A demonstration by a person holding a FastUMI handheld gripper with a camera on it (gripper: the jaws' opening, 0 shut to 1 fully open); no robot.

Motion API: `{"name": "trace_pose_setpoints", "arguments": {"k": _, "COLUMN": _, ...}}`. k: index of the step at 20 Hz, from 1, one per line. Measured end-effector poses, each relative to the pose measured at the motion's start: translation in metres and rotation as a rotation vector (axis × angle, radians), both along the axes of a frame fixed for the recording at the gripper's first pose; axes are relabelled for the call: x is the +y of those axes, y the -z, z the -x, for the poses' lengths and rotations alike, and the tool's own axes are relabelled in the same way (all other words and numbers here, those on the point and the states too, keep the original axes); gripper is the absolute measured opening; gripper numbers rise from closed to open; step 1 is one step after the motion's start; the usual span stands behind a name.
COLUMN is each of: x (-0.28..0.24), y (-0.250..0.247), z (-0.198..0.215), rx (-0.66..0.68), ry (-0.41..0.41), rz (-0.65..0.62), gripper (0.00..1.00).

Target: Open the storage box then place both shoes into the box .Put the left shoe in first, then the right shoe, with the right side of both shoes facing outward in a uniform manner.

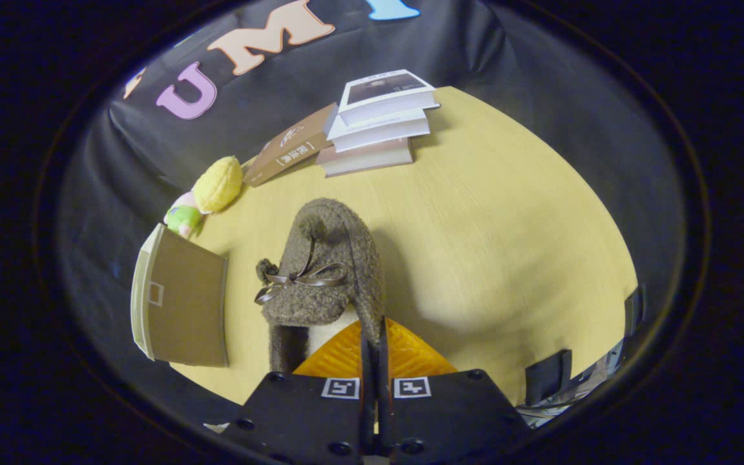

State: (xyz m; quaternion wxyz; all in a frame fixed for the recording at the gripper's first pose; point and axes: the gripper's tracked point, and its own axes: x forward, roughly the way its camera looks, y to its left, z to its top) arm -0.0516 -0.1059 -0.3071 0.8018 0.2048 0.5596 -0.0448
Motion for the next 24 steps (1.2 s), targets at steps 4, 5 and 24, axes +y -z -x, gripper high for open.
{"name": "trace_pose_setpoints", "arguments": {"k": 4, "x": 0.031, "y": -0.022, "z": -0.007, "rx": -0.013, "ry": 0.026, "rz": -0.028, "gripper": 0.06}}
{"name": "trace_pose_setpoints", "arguments": {"k": 5, "x": 0.038, "y": -0.027, "z": -0.009, "rx": -0.016, "ry": 0.025, "rz": -0.027, "gripper": 0.06}}
{"name": "trace_pose_setpoints", "arguments": {"k": 24, "x": 0.242, "y": -0.135, "z": -0.067, "rx": -0.174, "ry": -0.084, "rz": -0.134, "gripper": 0.05}}
